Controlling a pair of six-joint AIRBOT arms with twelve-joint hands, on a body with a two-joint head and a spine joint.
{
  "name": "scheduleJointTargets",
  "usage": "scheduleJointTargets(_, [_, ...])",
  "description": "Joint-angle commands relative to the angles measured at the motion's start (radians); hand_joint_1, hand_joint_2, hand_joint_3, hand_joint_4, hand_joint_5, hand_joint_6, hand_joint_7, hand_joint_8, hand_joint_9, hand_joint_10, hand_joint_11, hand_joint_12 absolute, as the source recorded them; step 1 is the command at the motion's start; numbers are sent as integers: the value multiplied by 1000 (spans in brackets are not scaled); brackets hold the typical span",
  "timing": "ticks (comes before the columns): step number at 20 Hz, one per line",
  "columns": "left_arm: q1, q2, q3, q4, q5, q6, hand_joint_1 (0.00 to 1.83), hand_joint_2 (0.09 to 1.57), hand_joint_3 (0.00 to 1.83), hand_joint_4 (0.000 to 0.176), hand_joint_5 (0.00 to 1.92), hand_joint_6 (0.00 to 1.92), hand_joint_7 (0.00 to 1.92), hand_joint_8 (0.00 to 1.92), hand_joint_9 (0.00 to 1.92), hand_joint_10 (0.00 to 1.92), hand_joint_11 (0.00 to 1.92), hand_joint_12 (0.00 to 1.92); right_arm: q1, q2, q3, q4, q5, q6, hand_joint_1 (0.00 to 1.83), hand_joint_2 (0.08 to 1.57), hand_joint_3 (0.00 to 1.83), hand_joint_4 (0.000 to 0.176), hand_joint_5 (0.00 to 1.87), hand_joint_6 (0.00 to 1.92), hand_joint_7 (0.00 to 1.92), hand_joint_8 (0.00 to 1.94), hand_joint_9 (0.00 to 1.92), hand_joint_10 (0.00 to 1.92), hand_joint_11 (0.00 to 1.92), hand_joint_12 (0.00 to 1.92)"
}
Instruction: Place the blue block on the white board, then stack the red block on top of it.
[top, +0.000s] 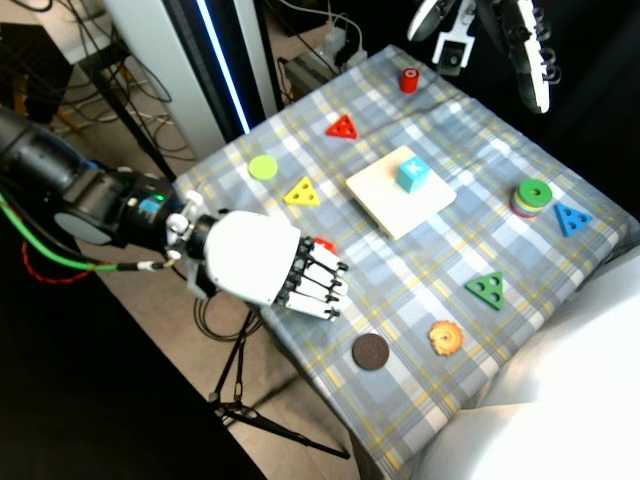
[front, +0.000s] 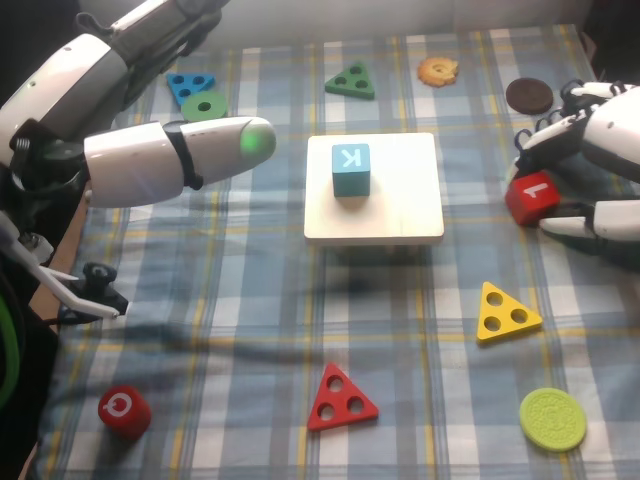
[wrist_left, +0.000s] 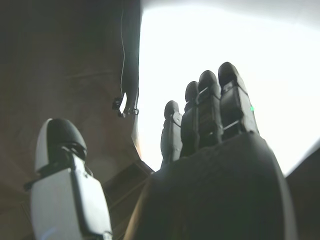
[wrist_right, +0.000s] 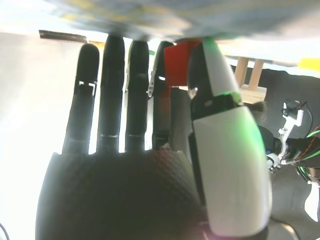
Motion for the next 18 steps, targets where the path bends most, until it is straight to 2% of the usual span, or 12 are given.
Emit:
scheduleJointTargets(1, [-4, 14, -4, 15, -127, -14, 736, 871, 0, 115, 215, 5, 204, 6, 126, 5, 39, 71, 28, 2, 3, -18, 124, 24, 1092, 1119, 0, 0, 971, 994, 874, 15, 777, 14, 223, 1108])
scheduleJointTargets(3, [13, 40, -14, 15, -125, -14, 731, 873, 0, 110, 218, 6, 206, 7, 130, 5, 54, 81, 89, 11, 3, -94, 128, 59, 1087, 1117, 0, 0, 974, 989, 866, 9, 766, 9, 209, 1093])
scheduleJointTargets(4, [24, 54, -21, 15, -125, -14, 726, 868, 3, 111, 221, 1, 191, 1, 136, 0, 2, 344, 124, 16, 4, -136, 132, 77, 1101, 1113, 0, 0, 983, 973, 885, 12, 757, 11, 191, 1072])
scheduleJointTargets(5, [33, 67, -27, 15, -124, -14, 726, 868, 3, 111, 221, 1, 191, 1, 136, 0, 2, 344, 155, 19, 4, -175, 134, 97, 1101, 1113, 0, 0, 983, 973, 885, 12, 757, 11, 191, 1072])
scheduleJointTargets(6, [40, 76, -31, 16, -122, -14, 743, 861, 0, 115, 218, 0, 194, 1, 147, 3, 0, 401, 179, 20, 7, -205, 136, 117, 1079, 1106, 0, 29, 996, 956, 891, 13, 771, 15, 186, 1068])
scheduleJointTargets(8, [55, 95, -40, 16, -123, -14, 719, 860, 0, 108, 228, 3, 218, 6, 170, 7, 0, 460, 246, 15, 15, -293, 136, 153, 1102, 1114, 0, 0, 978, 983, 876, 4, 774, 7, 211, 1104])
scheduleJointTargets(9, [57, 99, -42, 17, -123, -14, 719, 860, 0, 108, 228, 3, 218, 6, 170, 7, 0, 460, 274, 10, 15, -326, 136, 156, 1102, 1114, 0, 0, 978, 983, 876, 4, 774, 7, 211, 1104])
scheduleJointTargets(10, [58, 101, -42, 18, -123, -14, 716, 867, 2, 107, 225, 2, 213, 1, 168, 2, 0, 372, 301, 3, 17, -355, 136, 164, 1148, 1108, 0, 0, 989, 963, 881, 3, 802, 10, 362, 905])
scheduleJointTargets(11, [59, 101, -42, 19, -123, -14, 728, 866, 1, 108, 231, 4, 215, 1, 170, 2, 0, 356, 324, -5, 23, -382, 136, 182, 1141, 1099, 0, 0, 1009, 931, 901, 10, 820, 14, 368, 884])
scheduleJointTargets(14, [62, 106, -44, 21, -124, -14, 713, 865, 0, 112, 228, 1, 218, 1, 181, 3, 0, 385, 385, -61, 81, -485, 136, 309, 1148, 1090, 0, 0, 1030, 895, 905, 8, 851, 19, 443, 891])
scheduleJointTargets(15, [63, 107, -44, 22, -124, -14, 712, 868, 1, 102, 222, 0, 215, 0, 180, 1, 0, 376, 401, -81, 99, -508, 136, 337, 1134, 1096, 2, 0, 1014, 922, 880, 2, 834, 10, 455, 879])
scheduleJointTargets(18, [63, 107, -44, 24, -119, -14, 726, 865, 0, 97, 216, 0, 213, 0, 176, 0, 0, 376, 438, -136, 146, -577, 126, 399, 1121, 1093, 0, 0, 1021, 918, 892, 3, 817, 1, 288, 1043])
